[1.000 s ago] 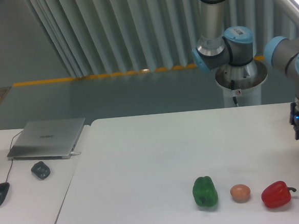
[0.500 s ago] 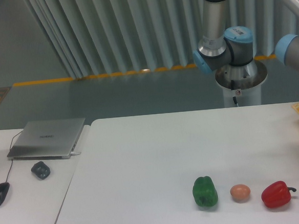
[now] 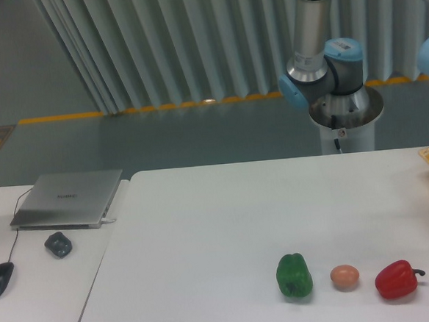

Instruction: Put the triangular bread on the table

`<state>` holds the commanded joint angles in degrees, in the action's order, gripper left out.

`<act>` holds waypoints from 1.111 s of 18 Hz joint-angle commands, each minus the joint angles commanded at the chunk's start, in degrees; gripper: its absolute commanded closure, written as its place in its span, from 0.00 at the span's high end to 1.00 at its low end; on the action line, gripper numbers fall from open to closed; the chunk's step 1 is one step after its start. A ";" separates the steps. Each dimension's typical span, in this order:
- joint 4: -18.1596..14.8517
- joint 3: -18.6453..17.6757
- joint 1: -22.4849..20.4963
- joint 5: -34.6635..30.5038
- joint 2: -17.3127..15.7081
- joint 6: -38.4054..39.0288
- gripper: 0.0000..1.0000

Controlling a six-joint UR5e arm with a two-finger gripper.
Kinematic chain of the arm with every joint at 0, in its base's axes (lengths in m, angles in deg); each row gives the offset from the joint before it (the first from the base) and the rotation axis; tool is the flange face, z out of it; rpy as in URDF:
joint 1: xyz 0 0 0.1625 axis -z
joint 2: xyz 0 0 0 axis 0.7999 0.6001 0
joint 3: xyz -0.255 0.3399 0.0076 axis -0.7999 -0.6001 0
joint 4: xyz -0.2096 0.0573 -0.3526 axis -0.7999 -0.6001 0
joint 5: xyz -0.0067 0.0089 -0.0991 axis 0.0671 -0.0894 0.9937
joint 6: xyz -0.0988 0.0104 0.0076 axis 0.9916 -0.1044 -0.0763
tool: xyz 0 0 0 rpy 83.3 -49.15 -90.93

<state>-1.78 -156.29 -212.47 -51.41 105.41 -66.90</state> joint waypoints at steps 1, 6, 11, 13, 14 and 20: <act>-0.52 0.00 -0.09 0.00 0.00 0.00 1.00; -3.16 -0.97 -3.07 1.84 0.17 4.90 1.00; -4.83 -0.97 -6.06 3.16 0.53 6.85 1.00; -4.84 -0.36 -7.98 6.66 1.23 11.06 1.00; -5.10 0.25 -9.30 8.16 1.84 11.34 1.00; -3.53 1.92 -9.23 10.19 4.04 20.99 1.00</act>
<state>-5.31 -154.37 -221.70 -41.22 109.45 -45.91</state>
